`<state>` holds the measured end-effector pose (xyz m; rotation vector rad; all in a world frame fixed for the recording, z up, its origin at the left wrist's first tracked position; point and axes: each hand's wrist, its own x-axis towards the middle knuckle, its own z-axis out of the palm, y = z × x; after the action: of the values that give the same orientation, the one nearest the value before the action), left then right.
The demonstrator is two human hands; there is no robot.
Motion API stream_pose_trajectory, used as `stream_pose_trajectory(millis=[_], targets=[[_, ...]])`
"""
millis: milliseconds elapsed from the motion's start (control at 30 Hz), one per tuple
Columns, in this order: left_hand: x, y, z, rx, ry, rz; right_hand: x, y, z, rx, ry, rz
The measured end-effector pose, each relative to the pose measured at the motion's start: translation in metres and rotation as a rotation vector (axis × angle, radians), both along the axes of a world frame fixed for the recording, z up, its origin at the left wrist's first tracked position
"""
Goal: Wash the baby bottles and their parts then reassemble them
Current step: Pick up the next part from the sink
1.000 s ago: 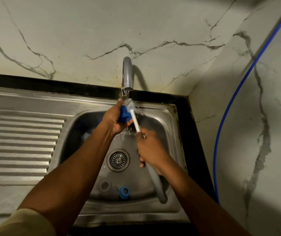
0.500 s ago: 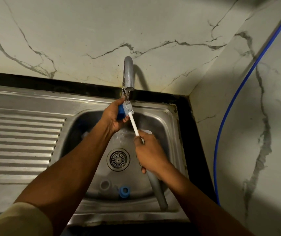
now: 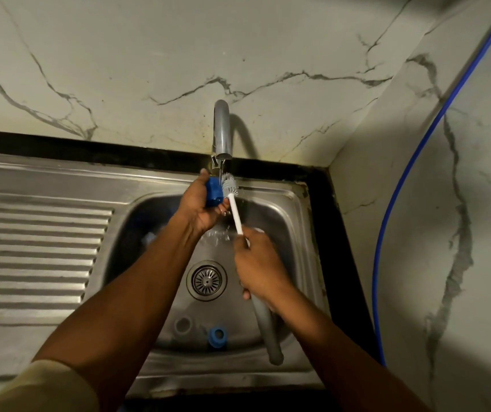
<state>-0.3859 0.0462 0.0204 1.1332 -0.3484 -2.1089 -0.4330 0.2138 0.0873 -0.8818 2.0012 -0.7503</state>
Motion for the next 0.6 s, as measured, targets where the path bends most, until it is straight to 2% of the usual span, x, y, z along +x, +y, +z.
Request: stream_pose_trajectory(millis=[100, 233, 300, 433, 600], targets=[[0.006, -0.002, -0.008, 0.017, 0.077, 0.008, 0.003, 0.01, 0.002, 0.016, 0.009, 0.047], [0.003, 0.009, 0.002, -0.016, 0.121, -0.036, -0.011, -0.011, 0.003, -0.088, -0.056, -0.118], [0.008, 0.006, 0.003, 0.001, 0.173, 0.018, -0.01, -0.007, 0.004, -0.084, -0.079, -0.084], [0.01, 0.004, -0.006, 0.001, 0.149, -0.024, 0.002, 0.008, -0.002, -0.011, -0.096, -0.034], [0.012, 0.009, -0.004, -0.047, 0.183, -0.047, -0.004, 0.005, -0.002, -0.06, -0.095, -0.088]])
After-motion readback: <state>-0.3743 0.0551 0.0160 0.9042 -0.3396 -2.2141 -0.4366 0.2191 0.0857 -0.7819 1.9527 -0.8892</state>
